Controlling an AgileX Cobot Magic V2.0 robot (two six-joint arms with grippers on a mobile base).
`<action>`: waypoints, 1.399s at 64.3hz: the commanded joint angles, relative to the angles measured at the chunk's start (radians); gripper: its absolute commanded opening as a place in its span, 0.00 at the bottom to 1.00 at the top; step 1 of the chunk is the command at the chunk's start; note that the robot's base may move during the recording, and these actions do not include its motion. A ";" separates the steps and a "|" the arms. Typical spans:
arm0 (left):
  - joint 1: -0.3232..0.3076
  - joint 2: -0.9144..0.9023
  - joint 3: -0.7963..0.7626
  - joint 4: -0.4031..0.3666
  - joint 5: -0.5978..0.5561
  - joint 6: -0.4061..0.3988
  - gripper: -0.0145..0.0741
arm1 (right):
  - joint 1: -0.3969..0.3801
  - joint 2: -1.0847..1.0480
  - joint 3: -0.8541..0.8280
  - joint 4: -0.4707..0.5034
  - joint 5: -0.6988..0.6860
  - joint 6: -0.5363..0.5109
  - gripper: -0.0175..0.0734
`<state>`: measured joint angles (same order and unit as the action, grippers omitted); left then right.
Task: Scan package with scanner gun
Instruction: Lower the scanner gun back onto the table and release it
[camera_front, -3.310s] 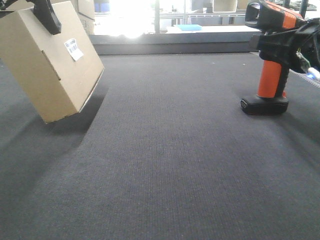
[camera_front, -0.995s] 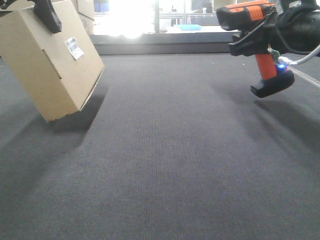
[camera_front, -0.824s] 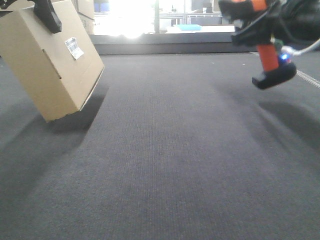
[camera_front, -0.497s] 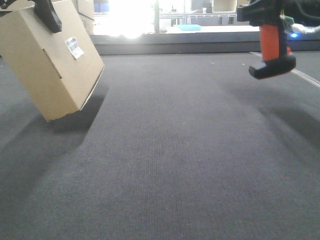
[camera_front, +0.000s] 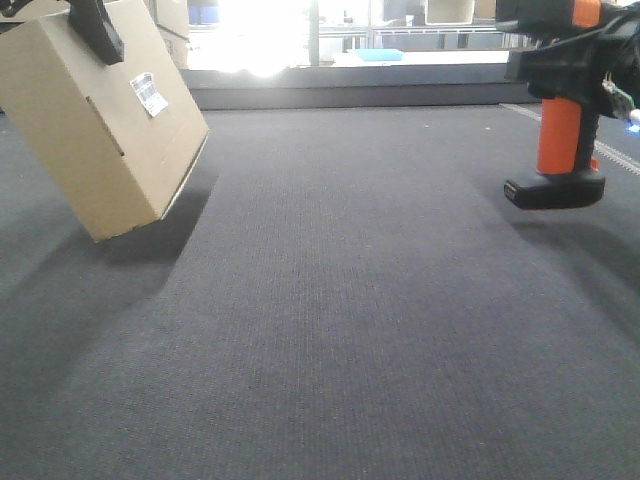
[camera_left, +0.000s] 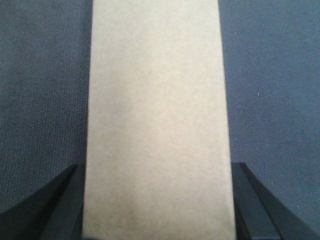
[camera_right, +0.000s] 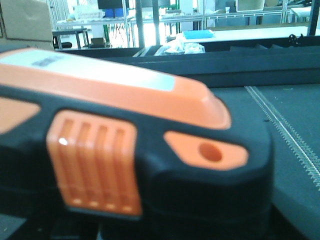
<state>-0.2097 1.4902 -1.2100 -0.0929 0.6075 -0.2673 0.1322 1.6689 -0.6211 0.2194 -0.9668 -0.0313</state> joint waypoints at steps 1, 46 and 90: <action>-0.005 -0.005 -0.002 -0.001 -0.022 -0.007 0.18 | -0.004 0.003 -0.003 0.025 -0.091 0.005 0.39; -0.005 -0.005 -0.002 -0.001 -0.022 -0.007 0.18 | -0.004 0.149 -0.003 0.016 -0.254 0.111 0.44; -0.005 -0.005 -0.002 -0.001 -0.024 -0.007 0.18 | 0.002 0.132 0.042 -0.031 -0.254 0.111 0.71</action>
<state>-0.2097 1.4902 -1.2100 -0.0929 0.6070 -0.2673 0.1322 1.8218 -0.6095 0.2114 -1.1951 0.0771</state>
